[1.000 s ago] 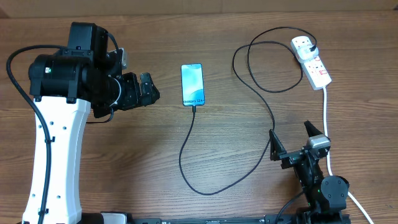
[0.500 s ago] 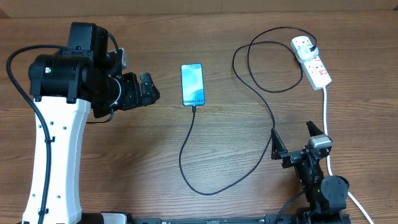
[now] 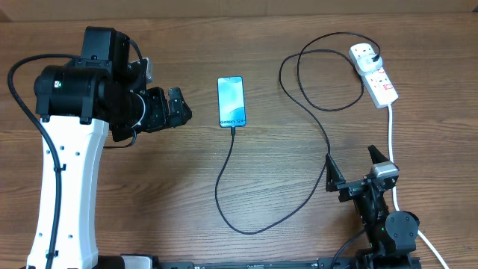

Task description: Plug charger to phone and switch on socket

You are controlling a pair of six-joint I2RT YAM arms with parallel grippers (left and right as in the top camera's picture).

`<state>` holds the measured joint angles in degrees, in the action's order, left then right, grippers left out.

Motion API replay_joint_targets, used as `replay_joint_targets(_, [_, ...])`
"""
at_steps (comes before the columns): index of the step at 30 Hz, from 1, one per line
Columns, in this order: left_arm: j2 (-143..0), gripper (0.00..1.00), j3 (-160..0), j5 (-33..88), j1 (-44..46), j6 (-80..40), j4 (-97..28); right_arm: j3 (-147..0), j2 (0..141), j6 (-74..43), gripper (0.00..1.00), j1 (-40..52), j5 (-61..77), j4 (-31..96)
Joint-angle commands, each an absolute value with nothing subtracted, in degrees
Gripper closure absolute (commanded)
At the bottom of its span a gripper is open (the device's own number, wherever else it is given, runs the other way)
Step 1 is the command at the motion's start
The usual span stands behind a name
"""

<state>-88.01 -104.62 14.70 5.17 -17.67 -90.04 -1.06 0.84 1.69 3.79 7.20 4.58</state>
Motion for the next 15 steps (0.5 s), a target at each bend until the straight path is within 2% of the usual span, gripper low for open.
replay_joint_targets(1, [-87.96, 0.00, -104.73, 14.39, 5.28, -17.80, -89.93, -0.49, 0.16, 1.78, 0.00, 4.05, 6.68, 4.38])
replay_joint_targets(15, [-87.96, 0.01, -104.73, 14.37, 5.23, -18.02, -89.69, -0.49, 0.16, 1.78, 0.00, 4.05, 6.68, 4.38])
